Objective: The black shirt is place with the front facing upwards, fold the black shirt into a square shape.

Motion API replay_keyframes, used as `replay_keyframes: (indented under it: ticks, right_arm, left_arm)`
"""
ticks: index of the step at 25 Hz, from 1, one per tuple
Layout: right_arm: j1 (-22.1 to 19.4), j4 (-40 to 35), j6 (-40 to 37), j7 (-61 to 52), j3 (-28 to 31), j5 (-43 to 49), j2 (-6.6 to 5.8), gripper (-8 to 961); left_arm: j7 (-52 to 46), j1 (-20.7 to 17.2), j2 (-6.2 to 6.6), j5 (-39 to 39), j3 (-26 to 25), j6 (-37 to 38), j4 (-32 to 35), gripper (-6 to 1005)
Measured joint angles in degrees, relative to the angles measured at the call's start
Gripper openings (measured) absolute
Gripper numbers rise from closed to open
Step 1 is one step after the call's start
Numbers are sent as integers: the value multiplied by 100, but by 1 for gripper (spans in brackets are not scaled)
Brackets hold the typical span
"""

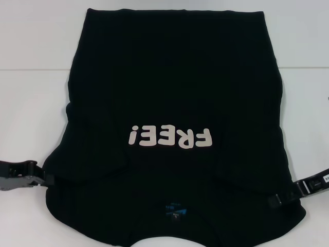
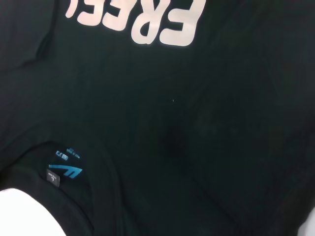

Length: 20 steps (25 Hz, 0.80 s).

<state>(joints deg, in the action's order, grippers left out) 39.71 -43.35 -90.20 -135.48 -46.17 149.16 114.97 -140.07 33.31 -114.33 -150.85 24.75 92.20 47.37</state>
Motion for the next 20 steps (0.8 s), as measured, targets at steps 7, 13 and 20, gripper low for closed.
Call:
replay_keyframes:
  ticks: [7,13,20]
  right_arm:
    - [20,-18,23,26,-51,34,-2,443]
    - [28,-5,5,17,-129,38,-18,305]
    - [28,2,22,31,-201,43,-23,134]
  left_arm:
    - [74,0,41,56,-131,33,-34,20]
    - [78,0,43,56,-124,35,-35,22]
    - [77,2,46,60,-134,85,-35,23]
